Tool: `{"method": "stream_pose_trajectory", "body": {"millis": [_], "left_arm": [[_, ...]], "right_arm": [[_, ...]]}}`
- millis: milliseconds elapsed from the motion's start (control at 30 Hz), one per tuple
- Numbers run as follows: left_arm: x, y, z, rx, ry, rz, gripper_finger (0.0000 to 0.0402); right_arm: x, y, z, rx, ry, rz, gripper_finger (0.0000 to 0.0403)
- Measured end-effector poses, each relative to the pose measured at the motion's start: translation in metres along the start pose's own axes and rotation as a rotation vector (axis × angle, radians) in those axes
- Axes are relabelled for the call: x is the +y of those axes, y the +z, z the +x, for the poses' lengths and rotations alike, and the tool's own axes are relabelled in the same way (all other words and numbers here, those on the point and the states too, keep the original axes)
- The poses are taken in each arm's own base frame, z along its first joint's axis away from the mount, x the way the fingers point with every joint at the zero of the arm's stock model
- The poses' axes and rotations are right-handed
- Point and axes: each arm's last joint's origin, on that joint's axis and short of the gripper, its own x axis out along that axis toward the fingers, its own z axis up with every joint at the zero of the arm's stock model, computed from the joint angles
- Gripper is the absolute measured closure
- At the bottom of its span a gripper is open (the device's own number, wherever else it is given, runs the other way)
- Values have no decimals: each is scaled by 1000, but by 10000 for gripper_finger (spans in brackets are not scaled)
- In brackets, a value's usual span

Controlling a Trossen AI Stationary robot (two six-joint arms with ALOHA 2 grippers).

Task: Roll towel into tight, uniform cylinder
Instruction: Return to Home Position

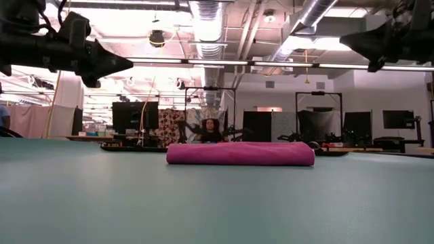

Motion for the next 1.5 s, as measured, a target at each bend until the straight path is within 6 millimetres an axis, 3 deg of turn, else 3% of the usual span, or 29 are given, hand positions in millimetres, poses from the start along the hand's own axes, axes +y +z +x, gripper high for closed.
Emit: {"method": "stream_pose_trajectory", "body": {"millis": [233, 567, 767, 1233, 1500], "left_arm": [[2, -3, -4, 37, 27, -8, 401], [3, -8, -7, 87, 23, -7, 402], [1, -9, -7, 105, -53, -9, 402], [1, -14, -7, 156, -47, -36, 402], [3, -29, -11, 307, -25, -31, 401]], "right_arm": [[0, -3, 0, 68, 5, -3, 385], [2, -26, -1, 161, 17, 9, 385], [3, -26, -1, 158, 60, 13, 385], [3, -28, -1, 172, 47, 5, 385], [2, -28, -1, 174, 46, 4, 385]]}}
